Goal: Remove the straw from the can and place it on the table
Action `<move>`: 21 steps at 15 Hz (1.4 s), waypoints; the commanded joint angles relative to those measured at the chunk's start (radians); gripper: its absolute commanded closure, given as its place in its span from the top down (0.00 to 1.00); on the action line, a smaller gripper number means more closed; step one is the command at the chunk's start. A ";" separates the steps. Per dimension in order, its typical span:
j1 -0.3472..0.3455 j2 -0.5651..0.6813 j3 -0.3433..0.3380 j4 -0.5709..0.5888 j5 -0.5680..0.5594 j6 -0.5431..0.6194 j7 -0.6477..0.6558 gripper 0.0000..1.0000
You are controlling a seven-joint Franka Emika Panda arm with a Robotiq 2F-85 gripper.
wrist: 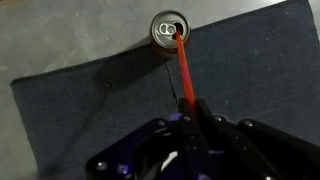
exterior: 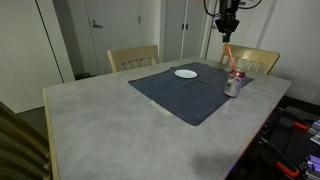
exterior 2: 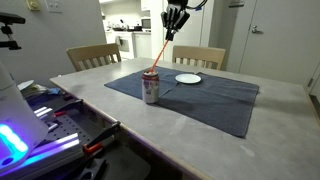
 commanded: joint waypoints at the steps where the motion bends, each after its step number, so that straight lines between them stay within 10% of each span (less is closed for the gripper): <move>1: -0.002 -0.027 0.005 -0.002 -0.010 -0.042 0.063 0.02; 21: 0.003 -0.065 0.004 -0.006 -0.032 -0.054 0.202 0.02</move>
